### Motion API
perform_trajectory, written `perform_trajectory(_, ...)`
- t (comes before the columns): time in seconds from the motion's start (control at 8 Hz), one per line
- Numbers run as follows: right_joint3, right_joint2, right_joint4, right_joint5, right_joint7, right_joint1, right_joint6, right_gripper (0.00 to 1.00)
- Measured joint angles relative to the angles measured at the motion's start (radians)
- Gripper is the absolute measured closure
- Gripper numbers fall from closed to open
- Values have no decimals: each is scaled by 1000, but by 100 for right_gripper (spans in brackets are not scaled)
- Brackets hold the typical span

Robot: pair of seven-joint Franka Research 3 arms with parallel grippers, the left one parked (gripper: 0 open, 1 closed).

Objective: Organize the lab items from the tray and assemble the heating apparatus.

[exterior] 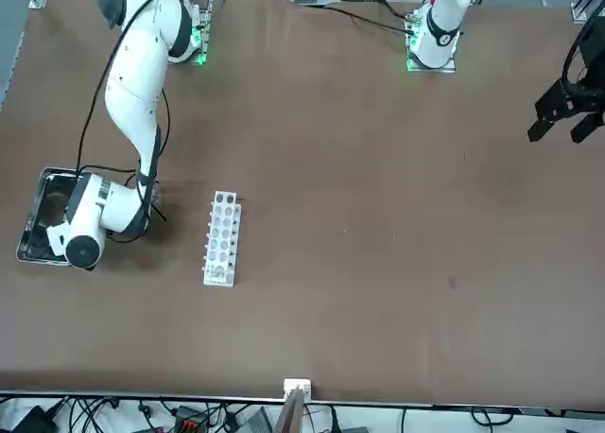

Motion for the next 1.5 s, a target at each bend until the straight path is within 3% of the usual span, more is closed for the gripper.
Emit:
perform_trajectory(0.38, 6, 0, 4, -64, 1, -1, -9, 21)
perform_trajectory(0.75, 33, 9, 5, -86, 7, -11, -10, 25)
perform_trajectory(1.5, 50, 15, 6, -138, 8, -18, -10, 30)
